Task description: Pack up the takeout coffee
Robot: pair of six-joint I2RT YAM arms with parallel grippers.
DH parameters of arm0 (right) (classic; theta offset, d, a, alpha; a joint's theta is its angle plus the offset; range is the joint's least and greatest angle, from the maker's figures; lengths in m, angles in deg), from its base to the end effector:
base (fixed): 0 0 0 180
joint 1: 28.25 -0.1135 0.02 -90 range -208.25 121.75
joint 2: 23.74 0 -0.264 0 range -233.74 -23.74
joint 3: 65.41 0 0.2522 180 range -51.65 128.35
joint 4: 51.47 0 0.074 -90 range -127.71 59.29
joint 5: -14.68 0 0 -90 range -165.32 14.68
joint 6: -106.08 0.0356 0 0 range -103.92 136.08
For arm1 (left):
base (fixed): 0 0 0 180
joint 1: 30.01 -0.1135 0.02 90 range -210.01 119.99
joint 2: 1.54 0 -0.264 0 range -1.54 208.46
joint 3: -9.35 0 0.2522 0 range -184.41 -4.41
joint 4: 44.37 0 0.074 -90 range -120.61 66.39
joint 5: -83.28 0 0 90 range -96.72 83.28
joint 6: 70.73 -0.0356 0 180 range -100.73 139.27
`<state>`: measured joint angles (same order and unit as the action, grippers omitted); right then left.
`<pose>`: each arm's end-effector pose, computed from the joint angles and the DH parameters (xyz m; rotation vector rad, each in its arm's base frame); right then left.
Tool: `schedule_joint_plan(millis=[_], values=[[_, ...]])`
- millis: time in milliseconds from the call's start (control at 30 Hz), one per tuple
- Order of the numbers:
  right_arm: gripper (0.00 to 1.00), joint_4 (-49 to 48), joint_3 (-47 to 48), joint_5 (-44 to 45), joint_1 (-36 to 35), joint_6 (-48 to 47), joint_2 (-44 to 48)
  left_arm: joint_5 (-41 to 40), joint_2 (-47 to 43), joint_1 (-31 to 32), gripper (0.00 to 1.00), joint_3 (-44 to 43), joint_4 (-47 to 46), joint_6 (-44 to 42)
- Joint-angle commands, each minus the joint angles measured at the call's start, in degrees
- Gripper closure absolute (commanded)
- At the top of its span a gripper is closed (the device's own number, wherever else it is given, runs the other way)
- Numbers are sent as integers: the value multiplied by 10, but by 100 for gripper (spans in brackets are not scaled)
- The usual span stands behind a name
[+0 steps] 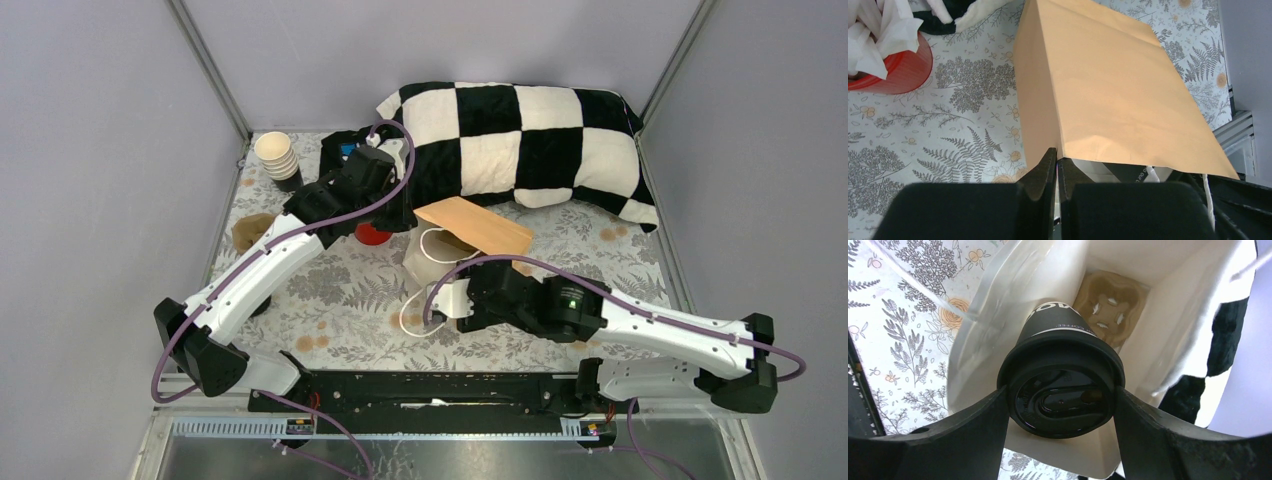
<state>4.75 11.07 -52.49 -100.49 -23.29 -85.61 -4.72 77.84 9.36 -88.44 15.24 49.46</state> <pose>0.0801 0.2048 0.3390 -1.7264 1.4170 -0.1480 0.2258 -0.1869 0.3804 0.2094 2.3722 -0.6503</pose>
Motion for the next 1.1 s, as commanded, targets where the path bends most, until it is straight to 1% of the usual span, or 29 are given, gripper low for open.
schedule_joint_plan(millis=[0,67,167,267,400,467,567,633,767,867,933,1067], values=[[65,-49,6,0,2,-47,-16,7,-1,0,95,-16,-4,17],[65,-53,13,5,2,-48,-24,6,-2,1,95,-15,-4,19],[62,-80,11,74,2,-43,-46,10,-11,1,95,-3,-11,24],[62,-112,17,132,9,-18,-69,21,-20,1,95,14,-19,25],[63,-94,33,166,10,4,-83,16,-32,1,95,23,-17,23],[63,-96,23,160,10,-1,-64,-4,-32,1,95,17,-2,25],[61,-57,15,101,10,-29,-34,-30,-29,1,95,1,18,32],[61,-52,5,94,10,-56,-20,-35,-27,1,95,-9,27,35],[61,-67,7,106,16,-92,-34,-16,-32,1,95,-16,23,35],[61,-63,23,84,24,-91,-61,15,-36,1,95,-14,8,34],[62,-78,16,82,25,-96,-71,32,-35,1,95,-14,5,36],[62,-116,-5,89,31,-115,-78,35,-37,1,95,-10,1,37]])
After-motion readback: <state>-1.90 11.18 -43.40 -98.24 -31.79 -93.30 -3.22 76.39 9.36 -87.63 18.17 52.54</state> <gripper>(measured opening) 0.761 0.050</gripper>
